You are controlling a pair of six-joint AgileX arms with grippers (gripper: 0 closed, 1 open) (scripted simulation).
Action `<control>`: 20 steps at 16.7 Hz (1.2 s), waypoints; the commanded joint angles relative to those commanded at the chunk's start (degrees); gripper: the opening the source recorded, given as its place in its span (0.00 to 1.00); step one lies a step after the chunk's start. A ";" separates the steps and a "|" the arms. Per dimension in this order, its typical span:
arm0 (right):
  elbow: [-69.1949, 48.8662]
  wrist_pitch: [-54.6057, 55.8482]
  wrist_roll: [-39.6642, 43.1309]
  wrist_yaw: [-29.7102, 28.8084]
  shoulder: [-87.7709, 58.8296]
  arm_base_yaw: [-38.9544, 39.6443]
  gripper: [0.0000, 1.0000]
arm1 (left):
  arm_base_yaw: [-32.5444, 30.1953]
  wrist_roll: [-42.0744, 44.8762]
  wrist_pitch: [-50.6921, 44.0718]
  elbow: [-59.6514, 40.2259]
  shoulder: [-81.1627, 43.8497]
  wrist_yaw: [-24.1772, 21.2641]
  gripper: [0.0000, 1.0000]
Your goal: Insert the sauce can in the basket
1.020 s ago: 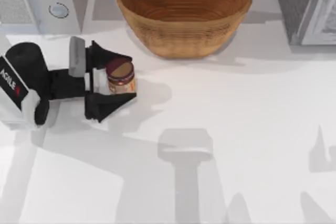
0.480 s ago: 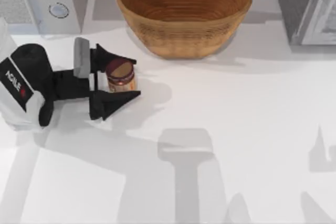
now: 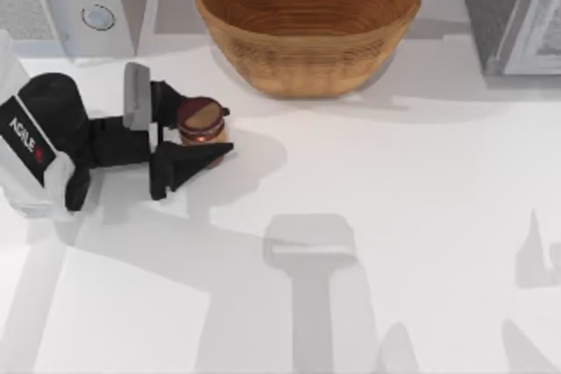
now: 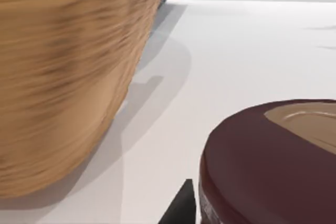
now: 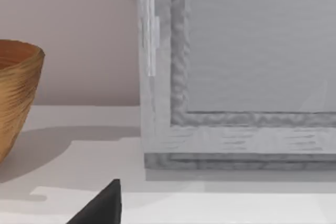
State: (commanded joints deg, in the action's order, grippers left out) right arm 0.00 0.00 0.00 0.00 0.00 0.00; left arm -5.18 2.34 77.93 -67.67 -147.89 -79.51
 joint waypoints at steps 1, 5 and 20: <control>0.00 0.00 0.00 0.00 0.00 0.00 1.00 | 0.00 0.00 0.00 0.00 0.00 0.00 0.02; 0.00 0.00 0.00 0.00 0.00 0.00 1.00 | 0.00 0.00 0.00 0.00 0.00 0.00 0.00; 0.00 0.00 0.00 0.00 0.00 0.00 1.00 | 12.41 -7.88 6.92 19.71 19.29 -10.62 0.00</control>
State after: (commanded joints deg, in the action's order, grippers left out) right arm 0.00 0.00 0.00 0.00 0.00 0.00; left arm 7.24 -5.54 84.85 -47.96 -128.60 -90.14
